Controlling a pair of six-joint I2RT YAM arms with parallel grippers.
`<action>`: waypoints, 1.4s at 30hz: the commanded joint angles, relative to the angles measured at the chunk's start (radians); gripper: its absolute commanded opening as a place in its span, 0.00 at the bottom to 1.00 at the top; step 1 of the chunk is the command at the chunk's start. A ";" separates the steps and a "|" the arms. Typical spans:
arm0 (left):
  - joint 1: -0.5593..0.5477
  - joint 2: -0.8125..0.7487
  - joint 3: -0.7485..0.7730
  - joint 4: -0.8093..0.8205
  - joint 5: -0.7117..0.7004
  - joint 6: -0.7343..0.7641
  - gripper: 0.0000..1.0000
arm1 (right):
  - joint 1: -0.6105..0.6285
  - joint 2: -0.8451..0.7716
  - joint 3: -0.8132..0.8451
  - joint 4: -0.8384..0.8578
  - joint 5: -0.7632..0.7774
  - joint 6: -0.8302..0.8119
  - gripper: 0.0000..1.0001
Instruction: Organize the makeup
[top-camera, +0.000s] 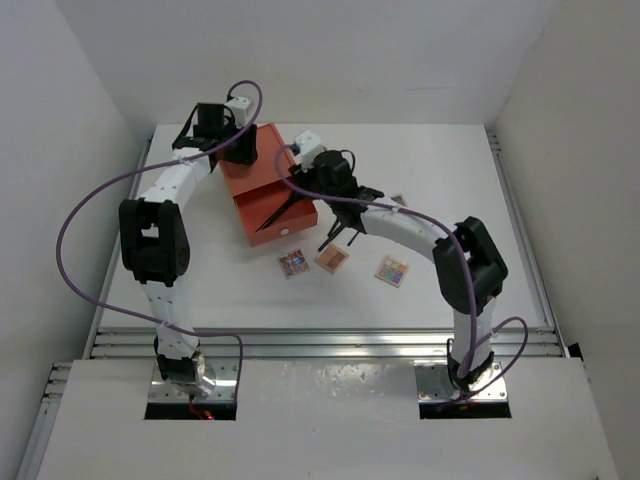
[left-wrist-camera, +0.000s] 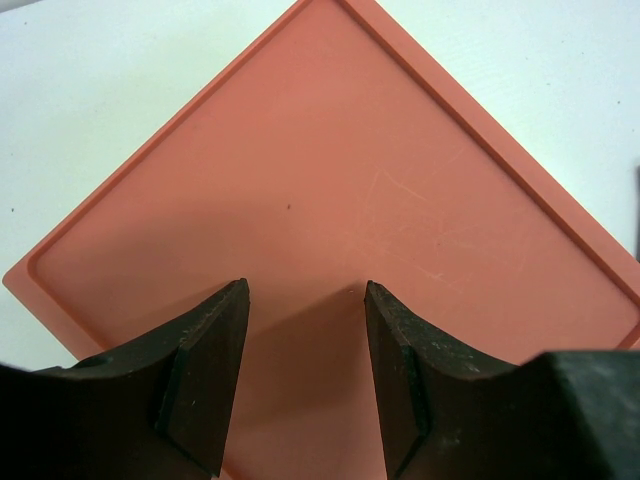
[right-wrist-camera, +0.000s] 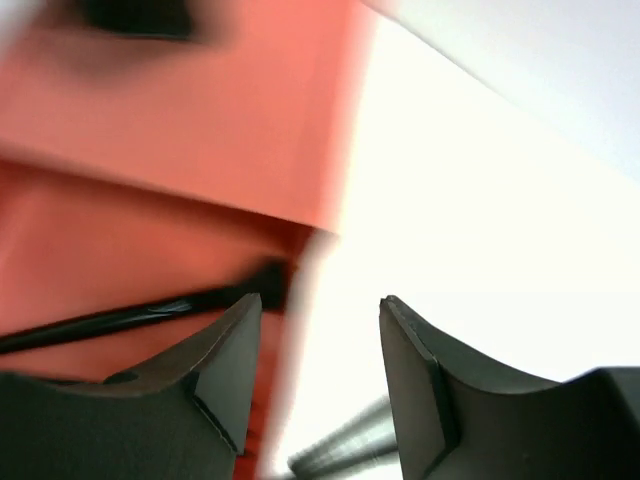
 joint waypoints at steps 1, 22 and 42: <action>0.020 0.041 -0.006 -0.065 0.006 -0.022 0.56 | -0.079 -0.101 -0.035 -0.130 0.370 0.324 0.51; 0.020 0.032 -0.015 -0.065 -0.003 -0.031 0.56 | -0.236 0.117 0.036 -0.648 0.253 0.924 0.49; 0.020 0.050 0.003 -0.065 -0.003 -0.031 0.56 | -0.282 0.275 0.220 -0.878 0.112 0.970 0.46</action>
